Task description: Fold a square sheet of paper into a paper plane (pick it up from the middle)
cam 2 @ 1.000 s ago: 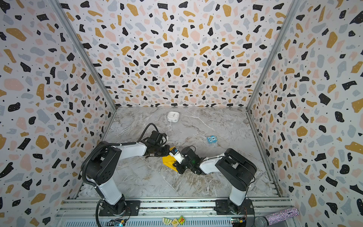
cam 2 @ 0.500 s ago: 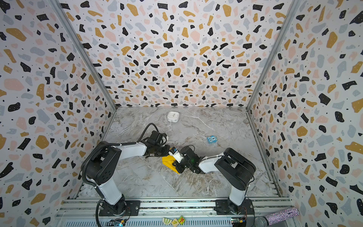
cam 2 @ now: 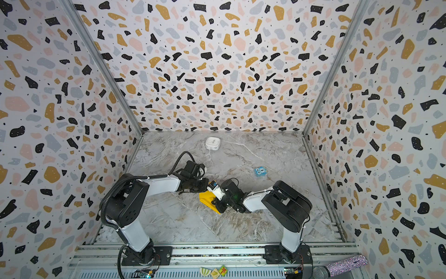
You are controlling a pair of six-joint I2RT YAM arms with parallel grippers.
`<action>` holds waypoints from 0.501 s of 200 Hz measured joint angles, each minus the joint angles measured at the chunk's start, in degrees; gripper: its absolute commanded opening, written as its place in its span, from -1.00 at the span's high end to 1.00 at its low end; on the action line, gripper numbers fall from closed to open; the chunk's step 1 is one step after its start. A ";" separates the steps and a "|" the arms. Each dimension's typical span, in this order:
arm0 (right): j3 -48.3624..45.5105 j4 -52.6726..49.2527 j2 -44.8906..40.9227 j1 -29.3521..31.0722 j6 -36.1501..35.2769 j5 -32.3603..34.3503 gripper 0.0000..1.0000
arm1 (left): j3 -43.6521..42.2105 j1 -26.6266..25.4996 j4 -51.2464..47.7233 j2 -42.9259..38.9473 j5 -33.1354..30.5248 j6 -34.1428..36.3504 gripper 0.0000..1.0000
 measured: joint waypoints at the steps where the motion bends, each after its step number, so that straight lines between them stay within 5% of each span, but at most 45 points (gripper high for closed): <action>1: 0.00 0.00 0.00 0.00 0.00 0.00 0.82 | 0.00 0.00 -0.02 0.00 0.00 -0.04 0.85; 47: 0.00 0.07 0.07 -0.09 0.00 -0.48 0.82 | -0.48 2.05 -0.48 -2.23 2.69 -2.12 0.63; 100: 0.00 0.20 0.13 -0.11 0.00 -0.85 0.81 | -2.29 4.98 1.14 -5.60 3.72 -4.15 0.74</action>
